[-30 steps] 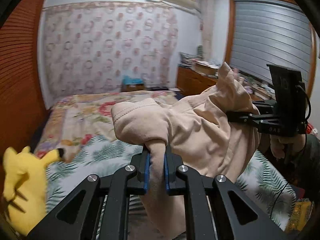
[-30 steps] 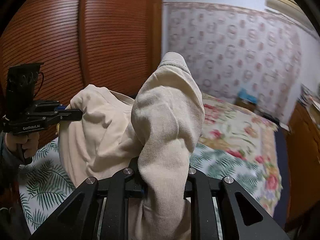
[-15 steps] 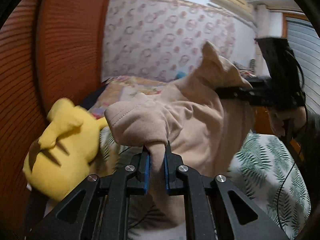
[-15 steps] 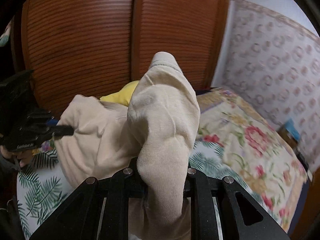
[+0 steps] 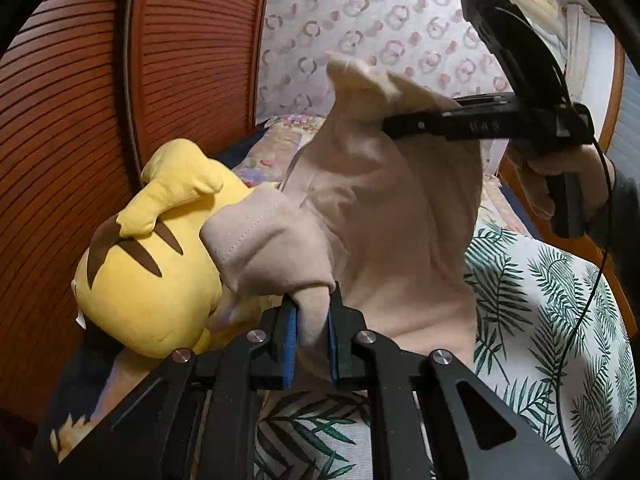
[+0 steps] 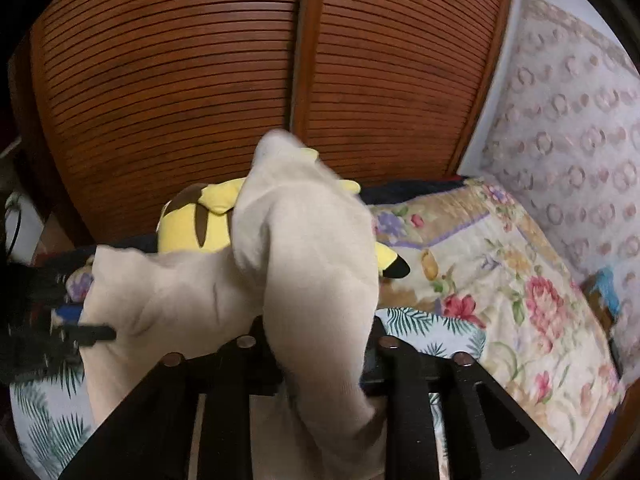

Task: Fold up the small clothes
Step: 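Lower the folded shirt beside the yellow plush toy and open both tools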

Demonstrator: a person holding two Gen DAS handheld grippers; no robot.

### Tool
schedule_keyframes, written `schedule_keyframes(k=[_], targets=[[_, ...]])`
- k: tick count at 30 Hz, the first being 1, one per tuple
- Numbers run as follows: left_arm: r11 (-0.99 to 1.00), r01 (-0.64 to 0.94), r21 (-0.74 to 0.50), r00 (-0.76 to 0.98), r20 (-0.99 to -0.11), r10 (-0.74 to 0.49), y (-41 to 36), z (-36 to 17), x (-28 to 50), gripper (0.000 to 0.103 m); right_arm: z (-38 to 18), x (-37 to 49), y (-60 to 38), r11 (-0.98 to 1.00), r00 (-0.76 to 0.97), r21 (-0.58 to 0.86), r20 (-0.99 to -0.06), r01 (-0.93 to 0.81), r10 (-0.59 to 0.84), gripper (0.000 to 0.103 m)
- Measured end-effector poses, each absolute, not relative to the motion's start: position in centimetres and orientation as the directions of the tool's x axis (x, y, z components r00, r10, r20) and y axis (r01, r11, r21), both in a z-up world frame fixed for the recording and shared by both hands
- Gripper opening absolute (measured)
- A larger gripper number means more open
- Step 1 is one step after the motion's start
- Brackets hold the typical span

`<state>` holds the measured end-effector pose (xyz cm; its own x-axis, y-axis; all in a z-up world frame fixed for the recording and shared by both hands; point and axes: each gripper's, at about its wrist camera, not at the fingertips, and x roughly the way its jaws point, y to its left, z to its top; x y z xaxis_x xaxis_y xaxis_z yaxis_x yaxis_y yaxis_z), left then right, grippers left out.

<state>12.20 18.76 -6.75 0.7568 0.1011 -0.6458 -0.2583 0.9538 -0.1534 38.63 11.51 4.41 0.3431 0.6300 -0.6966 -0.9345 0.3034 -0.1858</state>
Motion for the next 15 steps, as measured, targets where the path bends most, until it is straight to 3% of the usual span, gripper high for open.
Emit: schedule_keyframes(k=[3, 5, 9, 11, 15], targets=[[0.953, -0.270, -0.138, 0.755, -0.644, 0.120, 18.8, -6.7, 12.0, 0.019, 4.4, 38.4, 10.5, 0.378, 0.368, -0.142, -0.680, -0.915, 0.635, 0.060], [0.951, -0.274, -0.140, 0.767, -0.628, 0.129, 18.8, -6.4, 11.4, 0.034, 4.4, 38.4, 9.6, 0.419, 0.397, -0.137, -0.665, -0.898, 0.633, 0.061], [0.954, -0.264, -0.143, 0.784, -0.607, 0.126, 18.8, -5.7, 10.8, 0.052, 4.7, 37.2, 6.8, 0.489, 0.450, -0.125, -0.629, -0.863, 0.634, 0.061], [0.959, -0.247, -0.140, 0.799, -0.590, 0.120, 18.4, -5.1, 10.4, 0.078, 4.7, 36.3, 5.2, 0.526, 0.476, -0.114, -0.613, -0.843, 0.630, 0.061], [0.969, -0.221, -0.112, 0.814, -0.569, 0.120, 17.2, -3.8, 10.0, 0.087, 4.8, 33.1, 1.4, 0.605, 0.535, -0.087, -0.577, -0.792, 0.618, 0.061]])
